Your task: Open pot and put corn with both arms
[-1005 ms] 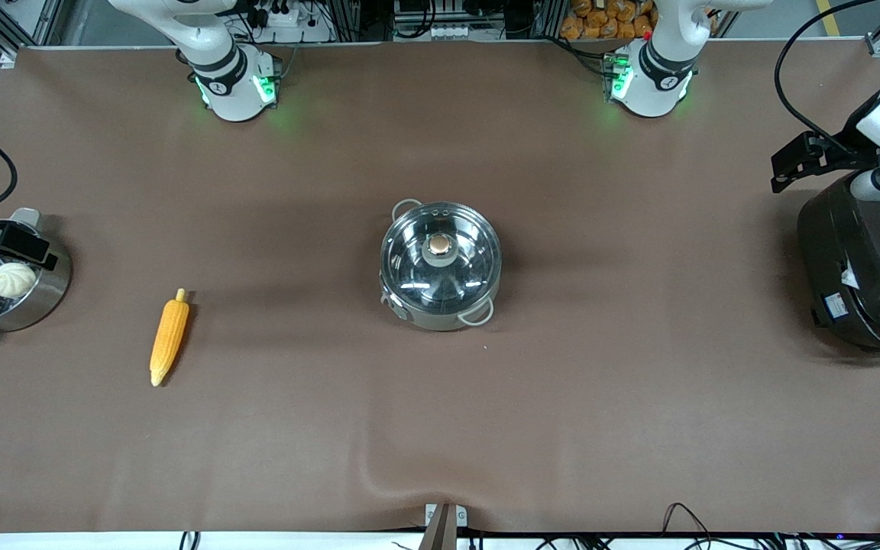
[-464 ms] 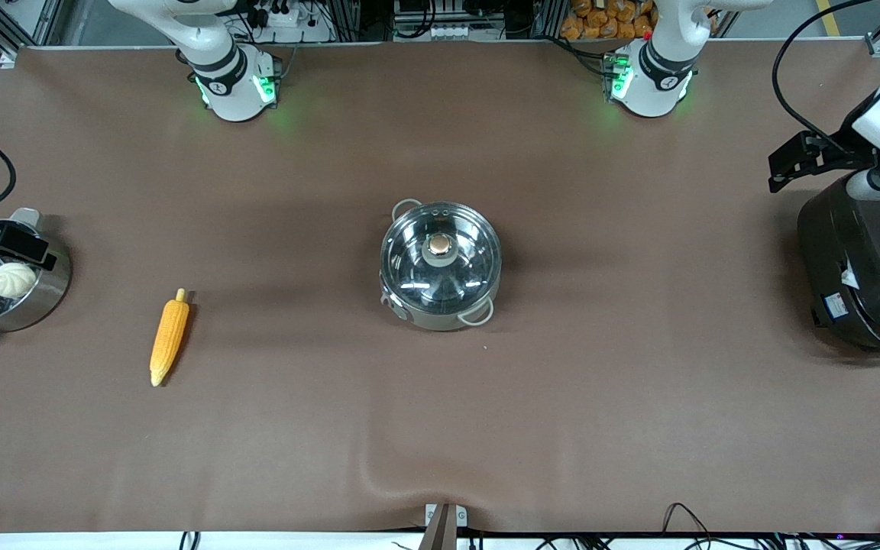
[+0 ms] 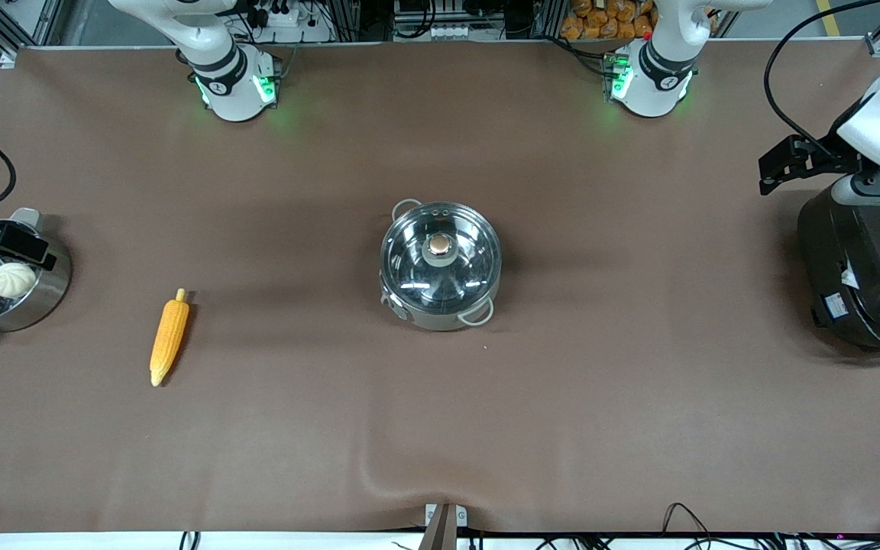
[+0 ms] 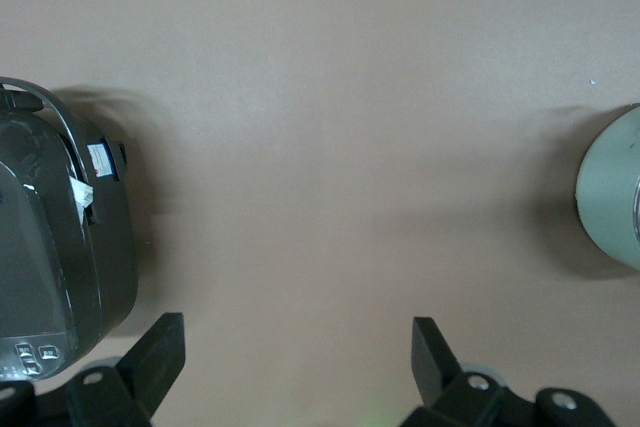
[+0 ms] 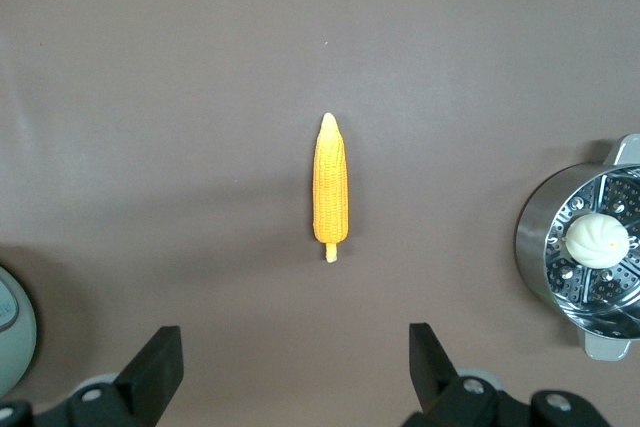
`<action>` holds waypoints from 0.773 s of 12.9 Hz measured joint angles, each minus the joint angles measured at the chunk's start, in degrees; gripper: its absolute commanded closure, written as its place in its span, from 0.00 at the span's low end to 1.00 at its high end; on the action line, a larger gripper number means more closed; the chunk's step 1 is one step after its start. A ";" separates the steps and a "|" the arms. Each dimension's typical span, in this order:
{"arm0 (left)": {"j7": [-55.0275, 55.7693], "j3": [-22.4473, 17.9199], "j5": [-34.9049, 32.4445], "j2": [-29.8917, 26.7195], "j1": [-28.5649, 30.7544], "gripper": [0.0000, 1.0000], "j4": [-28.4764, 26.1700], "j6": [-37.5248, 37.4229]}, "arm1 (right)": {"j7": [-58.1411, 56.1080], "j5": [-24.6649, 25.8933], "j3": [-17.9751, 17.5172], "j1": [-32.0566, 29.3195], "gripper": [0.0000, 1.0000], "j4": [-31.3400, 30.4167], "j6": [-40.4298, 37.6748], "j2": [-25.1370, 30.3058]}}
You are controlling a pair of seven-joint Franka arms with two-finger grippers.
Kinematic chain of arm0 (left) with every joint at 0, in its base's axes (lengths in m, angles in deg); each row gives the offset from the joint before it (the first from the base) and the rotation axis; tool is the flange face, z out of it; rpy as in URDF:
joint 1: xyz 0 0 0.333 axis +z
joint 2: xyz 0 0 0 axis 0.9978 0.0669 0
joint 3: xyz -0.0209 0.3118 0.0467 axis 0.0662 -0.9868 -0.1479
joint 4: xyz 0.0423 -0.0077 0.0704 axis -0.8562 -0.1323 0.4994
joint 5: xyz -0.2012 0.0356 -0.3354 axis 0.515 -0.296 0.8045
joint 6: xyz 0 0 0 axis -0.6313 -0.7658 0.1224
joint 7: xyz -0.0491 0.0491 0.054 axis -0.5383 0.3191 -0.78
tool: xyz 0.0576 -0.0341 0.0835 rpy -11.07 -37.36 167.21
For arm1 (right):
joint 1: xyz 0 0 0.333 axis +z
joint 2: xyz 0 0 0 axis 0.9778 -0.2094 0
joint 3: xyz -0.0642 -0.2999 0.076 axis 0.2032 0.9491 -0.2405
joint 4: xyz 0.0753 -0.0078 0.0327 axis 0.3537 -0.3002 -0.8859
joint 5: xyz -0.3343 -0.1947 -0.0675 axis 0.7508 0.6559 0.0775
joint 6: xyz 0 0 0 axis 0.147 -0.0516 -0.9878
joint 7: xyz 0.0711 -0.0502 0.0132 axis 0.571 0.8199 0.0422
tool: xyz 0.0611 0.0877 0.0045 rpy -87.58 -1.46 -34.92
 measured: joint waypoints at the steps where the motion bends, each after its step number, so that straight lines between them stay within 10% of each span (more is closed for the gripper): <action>1: 0.00 0.01 0.00 0.00 0.00 0.00 0.05 0.00 | 0.00 0.00 0.01 0.00 0.00 0.00 0.00 0.00; 10: 0.00 0.05 0.00 0.00 0.00 0.00 0.32 0.10 | -1.01 0.02 0.27 -0.84 0.00 -0.21 0.35 -3.09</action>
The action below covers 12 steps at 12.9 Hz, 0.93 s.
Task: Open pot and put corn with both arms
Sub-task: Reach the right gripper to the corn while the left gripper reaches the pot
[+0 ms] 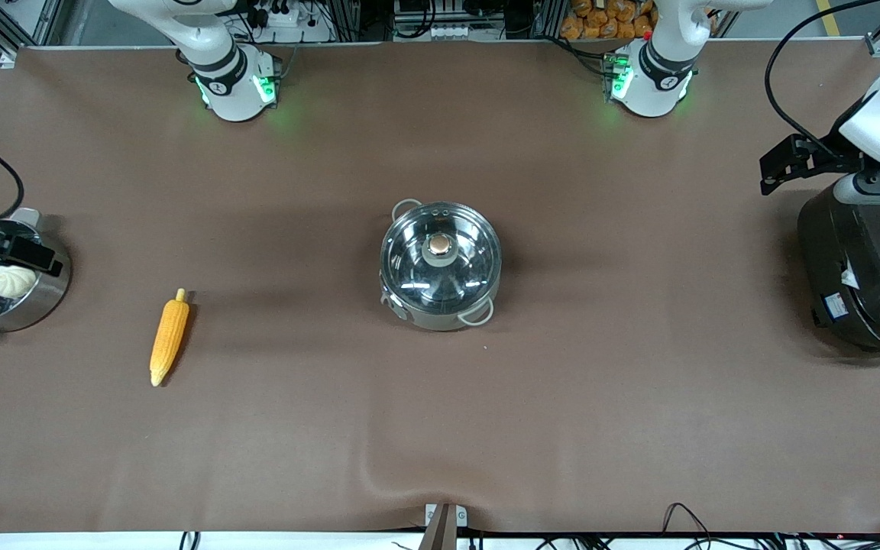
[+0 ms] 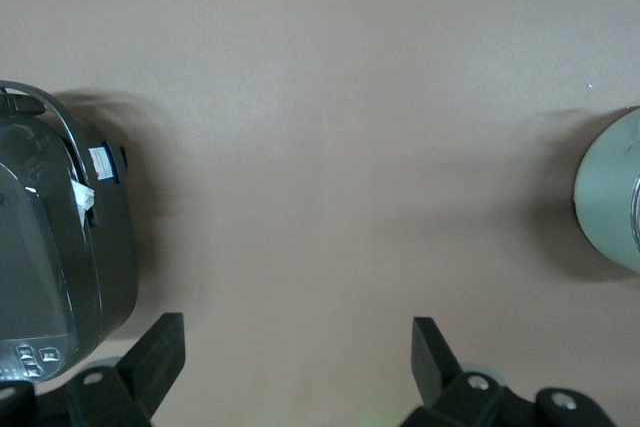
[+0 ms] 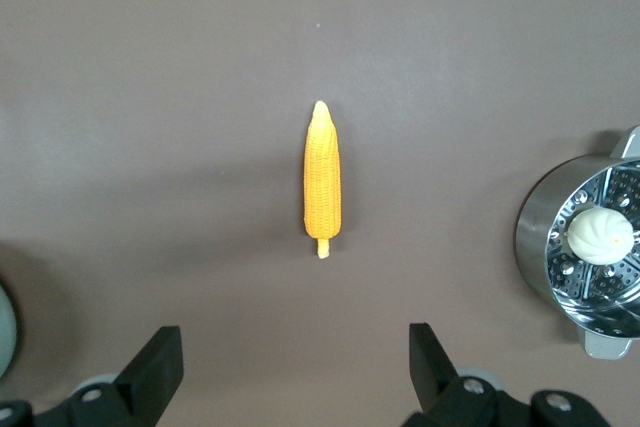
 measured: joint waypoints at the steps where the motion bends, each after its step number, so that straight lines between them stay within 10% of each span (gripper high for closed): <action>1: 0.00 0.02 0.00 0.00 0.00 0.00 0.00 0.00 | -0.05 0.00 0.00 -0.32 0.00 -0.05 0.81 -1.07; 12: 0.53 3.76 0.00 3.27 -1.38 0.00 -0.17 0.02 | -1.05 0.00 -0.26 -0.50 0.00 -8.98 24.82 -14.54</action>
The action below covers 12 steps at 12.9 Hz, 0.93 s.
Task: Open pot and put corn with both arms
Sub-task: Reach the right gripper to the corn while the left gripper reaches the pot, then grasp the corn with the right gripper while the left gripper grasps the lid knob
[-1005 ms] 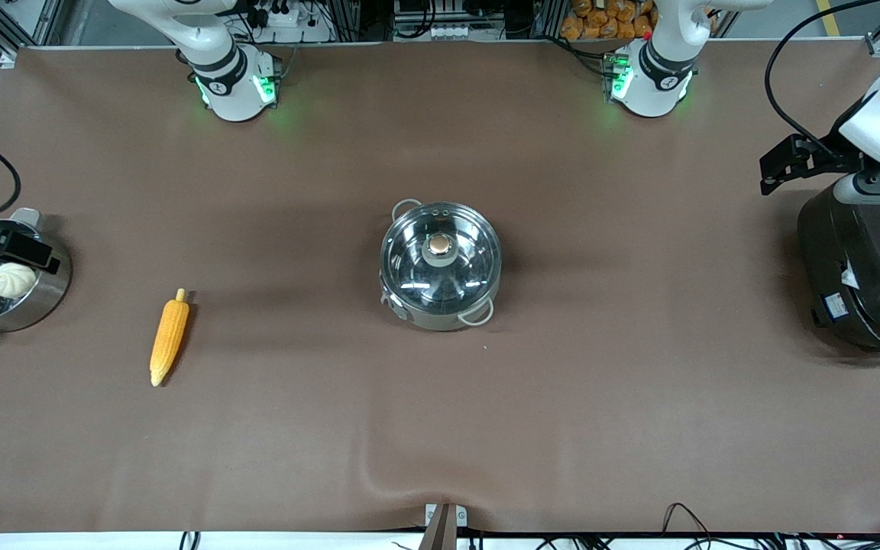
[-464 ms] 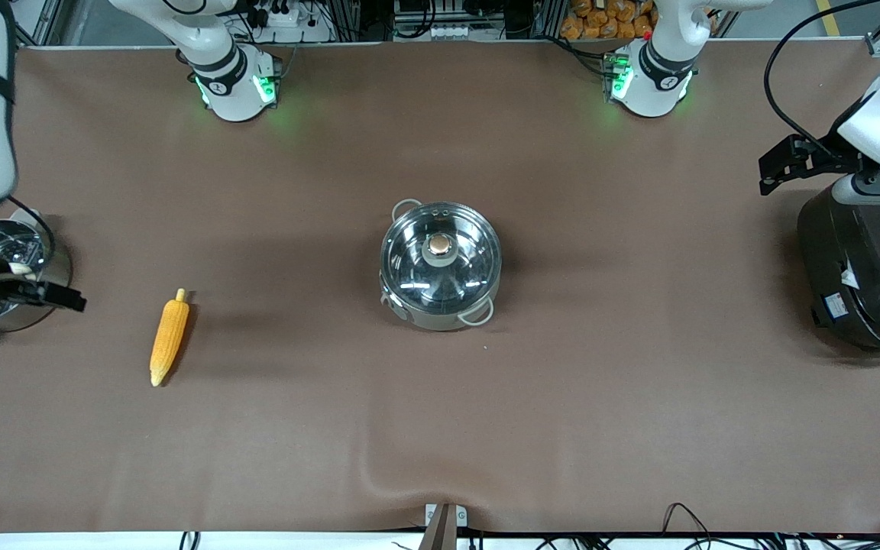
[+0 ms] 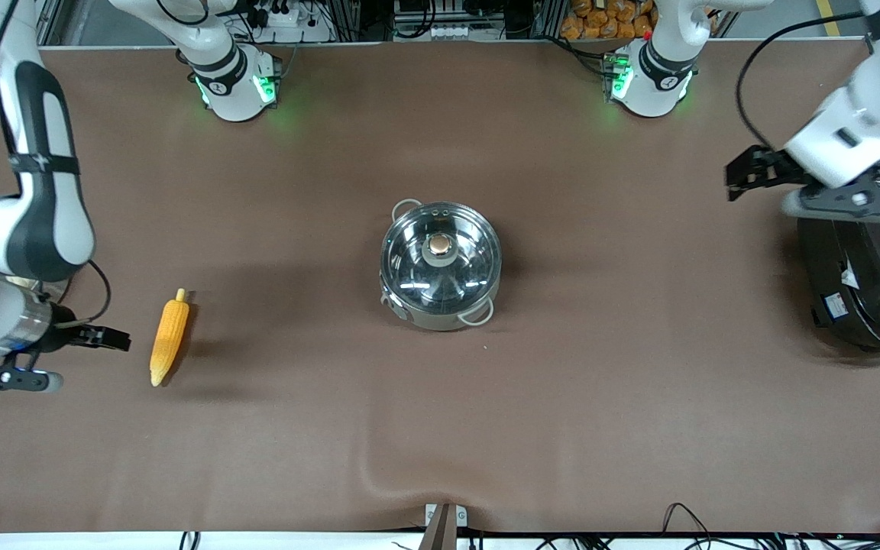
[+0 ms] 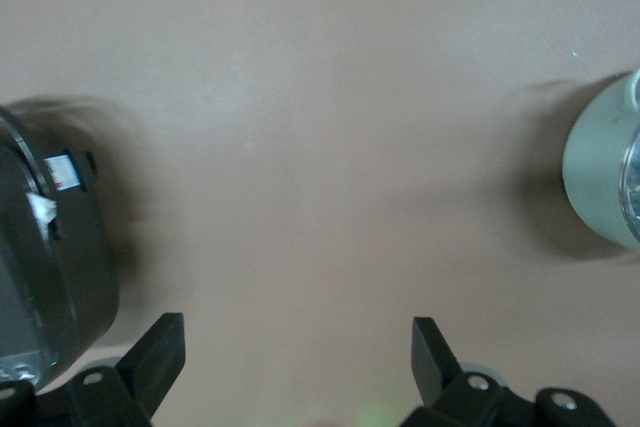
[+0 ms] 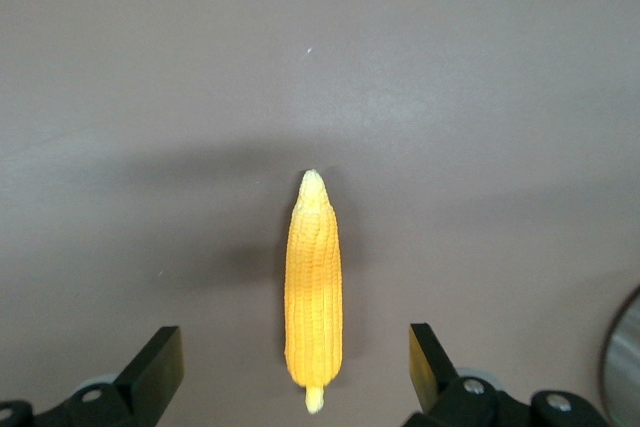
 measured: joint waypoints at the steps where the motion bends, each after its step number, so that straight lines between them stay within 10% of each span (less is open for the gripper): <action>1: 0.50 1.15 0.00 1.04 -0.22 0.00 -0.04 0.01 | -0.02 0.00 -0.03 0.01 0.00 -0.87 0.81 -0.93; 12: 31.24 6.79 0.02 19.65 -19.70 0.00 6.77 12.26 | -2.74 -0.06 0.05 -0.30 0.00 -4.93 5.23 -9.50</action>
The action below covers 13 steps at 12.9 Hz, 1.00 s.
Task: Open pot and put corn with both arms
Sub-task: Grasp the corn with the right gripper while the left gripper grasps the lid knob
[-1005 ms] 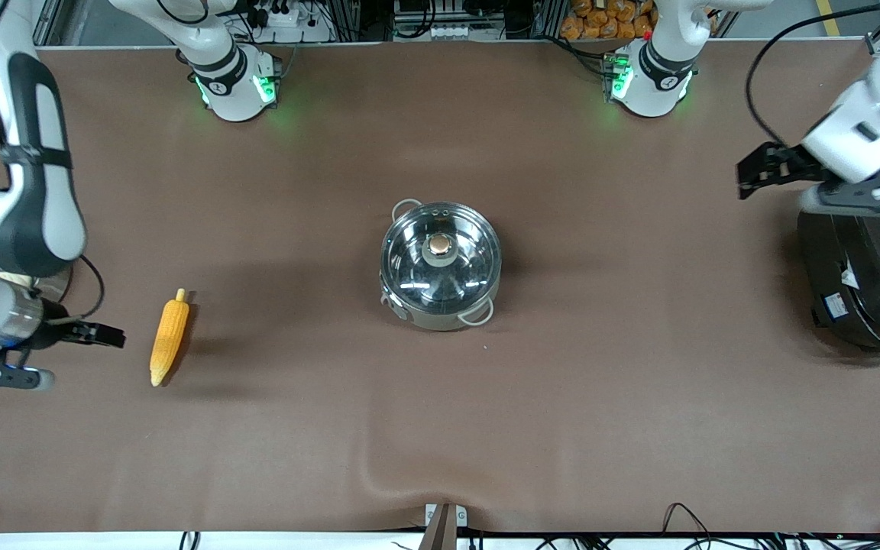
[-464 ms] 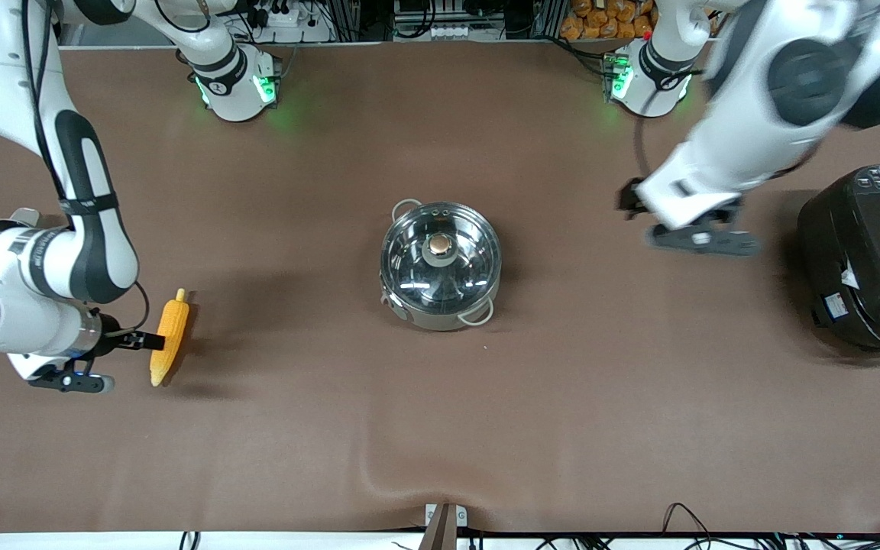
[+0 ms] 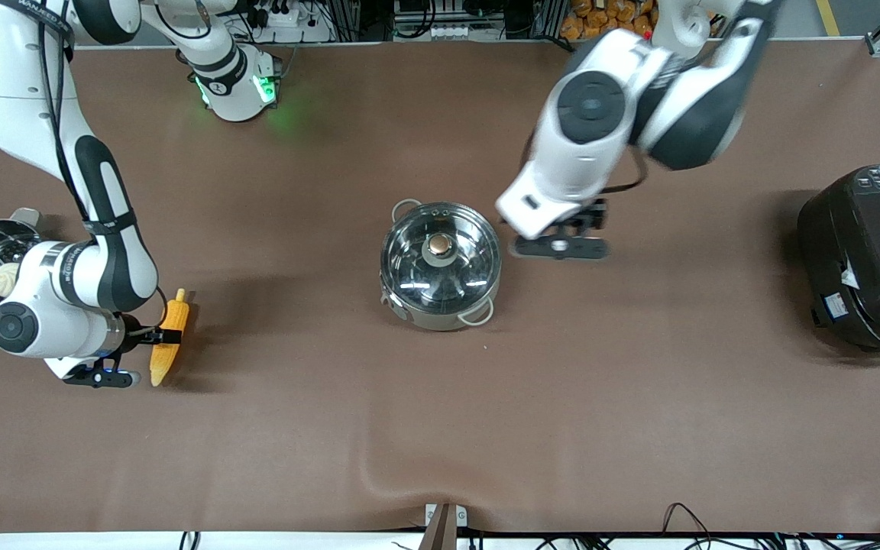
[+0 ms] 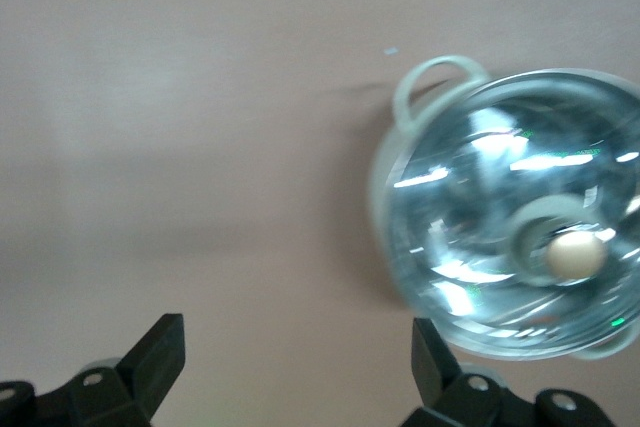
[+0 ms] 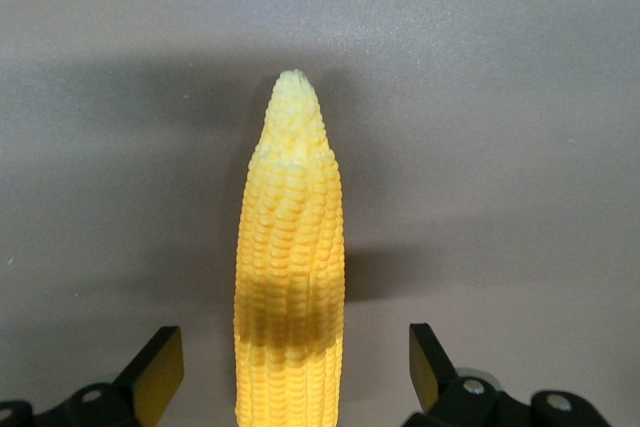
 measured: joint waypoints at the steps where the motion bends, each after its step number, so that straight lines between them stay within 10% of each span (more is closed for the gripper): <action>1: 2.87 0.02 0.00 1.79 -2.25 0.00 0.16 3.03 | -0.03 -0.02 0.00 -0.01 0.00 -0.01 0.00 -0.25; 5: 10.66 -0.03 0.00 7.71 -9.80 0.00 0.71 9.55 | -0.04 -0.15 0.00 -0.01 0.02 -0.05 0.01 -1.36; 9: 11.18 -0.76 0.00 9.02 -11.01 0.00 1.40 13.99 | -0.15 -0.85 -0.08 0.01 0.64 -0.16 0.05 -2.58; 13: 11.17 -1.15 -1.39 10.44 -11.39 0.00 1.42 17.06 | -0.11 -0.90 -0.22 0.10 0.93 -0.09 0.02 -2.94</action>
